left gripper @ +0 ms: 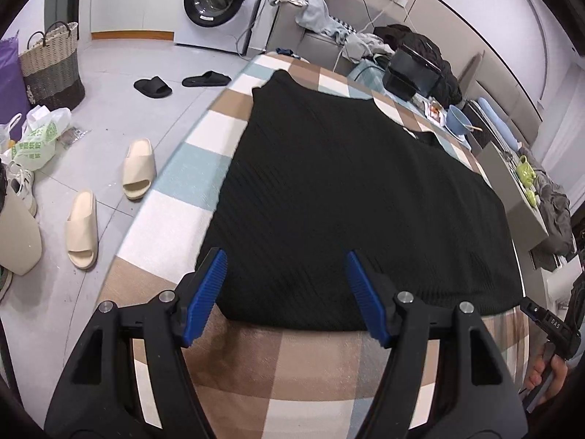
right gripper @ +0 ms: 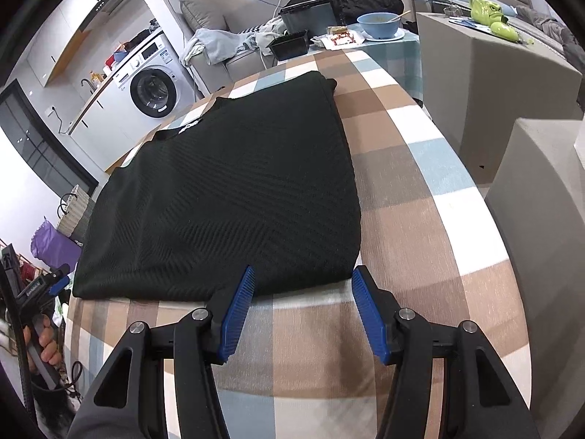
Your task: Fold small clothes
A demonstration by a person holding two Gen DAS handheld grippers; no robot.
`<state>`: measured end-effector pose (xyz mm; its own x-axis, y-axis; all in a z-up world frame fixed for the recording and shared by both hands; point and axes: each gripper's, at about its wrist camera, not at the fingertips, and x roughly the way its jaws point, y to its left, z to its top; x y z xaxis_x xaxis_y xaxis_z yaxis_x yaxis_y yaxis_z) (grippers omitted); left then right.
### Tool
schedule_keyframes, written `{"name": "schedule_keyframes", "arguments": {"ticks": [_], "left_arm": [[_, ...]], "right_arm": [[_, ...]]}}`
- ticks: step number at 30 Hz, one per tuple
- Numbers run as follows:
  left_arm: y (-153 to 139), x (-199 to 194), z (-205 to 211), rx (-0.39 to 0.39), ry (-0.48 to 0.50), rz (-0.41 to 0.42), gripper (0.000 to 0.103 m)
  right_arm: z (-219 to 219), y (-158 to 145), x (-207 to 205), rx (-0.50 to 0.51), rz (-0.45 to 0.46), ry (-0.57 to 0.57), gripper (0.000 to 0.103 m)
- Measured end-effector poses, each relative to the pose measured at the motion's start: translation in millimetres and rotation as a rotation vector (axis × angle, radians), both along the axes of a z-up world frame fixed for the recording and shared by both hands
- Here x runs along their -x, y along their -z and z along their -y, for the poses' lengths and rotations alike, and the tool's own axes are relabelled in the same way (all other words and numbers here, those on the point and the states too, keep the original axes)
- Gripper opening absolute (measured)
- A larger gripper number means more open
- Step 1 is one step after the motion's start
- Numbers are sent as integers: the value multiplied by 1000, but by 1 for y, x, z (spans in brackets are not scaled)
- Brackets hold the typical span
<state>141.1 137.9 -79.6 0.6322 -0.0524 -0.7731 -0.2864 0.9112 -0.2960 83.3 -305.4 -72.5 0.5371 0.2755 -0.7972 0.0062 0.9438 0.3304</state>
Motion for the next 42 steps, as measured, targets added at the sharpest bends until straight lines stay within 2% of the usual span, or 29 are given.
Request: {"name": "schedule_keyframes", "arguments": {"ticks": [7,16,20,26,29,31,36,38,42], "left_arm": [[8,5,5,43,6,-20,66],[11,13,8,57,1,-12,66],[12,21,8,73,-15,-14,66],[16,31,3,102,-41,-31,66],[19,37,1,123,-52,-39,66],[20,39,2,135,-53,-44,66],[21,34,8,133,-37,-48,66],[22,29,10,131,-36,-51,66],[26,15,14,92,-49,-66,65]], "right_arm": [[5,12,11,-154,-29,-2,57],[4,21,-20,-270,26,121,55],[4,24,-32,-282,21,192,21],[10,14,-18,-274,87,208,11],[23,13,-4,-267,71,221,10],[29,10,4,-223,62,225,10],[36,7,9,-228,54,212,16],[35,5,10,-231,52,216,26],[33,6,5,-254,51,220,39]]}}
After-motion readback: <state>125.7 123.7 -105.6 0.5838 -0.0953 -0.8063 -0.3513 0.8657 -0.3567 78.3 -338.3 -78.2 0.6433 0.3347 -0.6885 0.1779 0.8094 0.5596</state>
